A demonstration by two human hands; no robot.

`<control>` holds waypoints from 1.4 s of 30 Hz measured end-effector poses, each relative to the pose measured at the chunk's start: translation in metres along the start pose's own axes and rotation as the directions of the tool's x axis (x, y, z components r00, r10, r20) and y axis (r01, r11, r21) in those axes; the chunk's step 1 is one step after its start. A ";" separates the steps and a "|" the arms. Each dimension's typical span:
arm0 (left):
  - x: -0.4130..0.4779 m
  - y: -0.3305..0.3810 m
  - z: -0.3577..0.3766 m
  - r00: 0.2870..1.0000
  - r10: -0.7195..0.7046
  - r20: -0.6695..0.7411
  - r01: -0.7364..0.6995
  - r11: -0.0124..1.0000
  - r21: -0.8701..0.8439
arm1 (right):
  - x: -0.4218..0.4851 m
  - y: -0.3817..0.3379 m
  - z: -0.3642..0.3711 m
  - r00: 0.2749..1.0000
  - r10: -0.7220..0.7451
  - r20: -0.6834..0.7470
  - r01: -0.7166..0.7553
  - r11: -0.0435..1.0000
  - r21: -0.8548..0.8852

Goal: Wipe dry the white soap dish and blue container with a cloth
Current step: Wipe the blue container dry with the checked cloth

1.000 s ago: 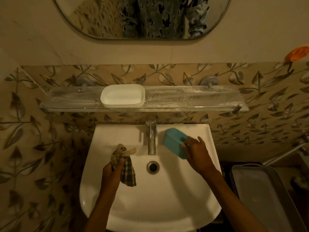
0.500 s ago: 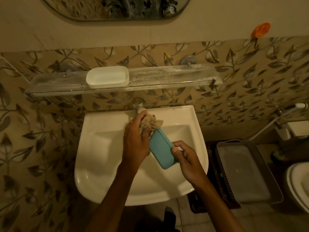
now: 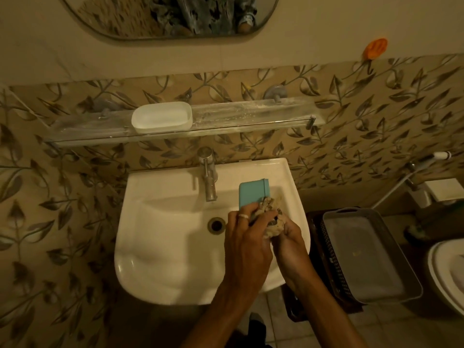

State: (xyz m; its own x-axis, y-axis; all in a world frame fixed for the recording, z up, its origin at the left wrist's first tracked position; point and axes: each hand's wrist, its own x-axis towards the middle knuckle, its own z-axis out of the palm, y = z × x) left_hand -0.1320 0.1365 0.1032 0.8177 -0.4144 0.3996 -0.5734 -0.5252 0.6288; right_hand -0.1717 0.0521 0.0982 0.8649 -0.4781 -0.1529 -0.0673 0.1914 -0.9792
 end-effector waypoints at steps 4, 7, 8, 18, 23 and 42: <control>0.044 -0.006 -0.016 1.000 -0.010 -0.024 0.011 0.998 0.066 | 0.001 -0.003 -0.002 0.994 0.006 0.111 0.004 0.996 -0.084; 0.079 -0.020 -0.023 0.989 -0.147 -0.003 0.147 0.988 0.050 | -0.002 -0.004 -0.001 0.991 0.031 0.133 -0.014 0.992 -0.125; 0.081 -0.023 -0.023 0.987 -0.159 0.009 0.159 0.986 0.048 | -0.002 -0.004 0.000 0.991 0.031 0.129 -0.015 0.993 -0.120; -0.024 -0.017 0.001 1.000 0.014 0.005 -0.014 0.999 -0.040 | -0.008 -0.005 0.010 0.998 0.061 0.030 -0.066 0.976 0.205; 0.015 -0.016 -0.011 0.997 0.057 0.051 -0.059 0.997 0.043 | -0.007 -0.002 0.009 0.998 0.045 0.051 -0.047 0.998 0.045; -0.025 -0.026 -0.015 0.994 0.099 -0.055 -0.099 0.995 0.005 | -0.013 -0.009 0.019 0.995 0.057 0.080 -0.070 0.982 0.173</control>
State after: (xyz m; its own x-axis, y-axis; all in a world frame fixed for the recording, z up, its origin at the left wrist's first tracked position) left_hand -0.1370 0.1718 0.0873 0.7584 -0.4230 0.4959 -0.6518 -0.4852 0.5829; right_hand -0.1734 0.0728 0.1116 0.8969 -0.3959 -0.1972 -0.0408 0.3698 -0.9282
